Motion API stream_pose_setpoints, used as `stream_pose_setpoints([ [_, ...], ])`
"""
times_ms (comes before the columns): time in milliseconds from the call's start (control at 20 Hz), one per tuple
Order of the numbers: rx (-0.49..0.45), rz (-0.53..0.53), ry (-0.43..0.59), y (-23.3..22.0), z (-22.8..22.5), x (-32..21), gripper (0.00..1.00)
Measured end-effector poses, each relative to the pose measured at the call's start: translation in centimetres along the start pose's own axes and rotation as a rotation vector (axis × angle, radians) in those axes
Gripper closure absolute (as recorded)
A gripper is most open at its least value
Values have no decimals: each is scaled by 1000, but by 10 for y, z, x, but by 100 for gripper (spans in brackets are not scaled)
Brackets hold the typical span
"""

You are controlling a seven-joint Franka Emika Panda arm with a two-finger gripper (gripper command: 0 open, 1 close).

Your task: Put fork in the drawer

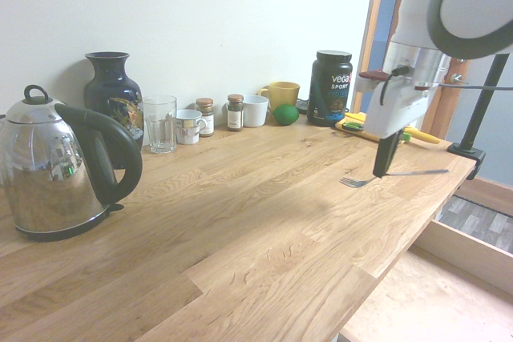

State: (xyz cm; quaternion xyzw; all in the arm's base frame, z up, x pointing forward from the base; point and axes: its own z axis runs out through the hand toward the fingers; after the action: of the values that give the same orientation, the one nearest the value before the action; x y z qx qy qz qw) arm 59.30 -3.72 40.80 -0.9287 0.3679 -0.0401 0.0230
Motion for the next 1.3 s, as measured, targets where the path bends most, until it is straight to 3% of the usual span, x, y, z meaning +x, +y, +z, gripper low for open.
stream_pose_setpoints([
  [700, 27, 28, 5, 98, 14, -100, 100],
  [1300, 20, 39, 3, 142, 27, -137, 100],
])
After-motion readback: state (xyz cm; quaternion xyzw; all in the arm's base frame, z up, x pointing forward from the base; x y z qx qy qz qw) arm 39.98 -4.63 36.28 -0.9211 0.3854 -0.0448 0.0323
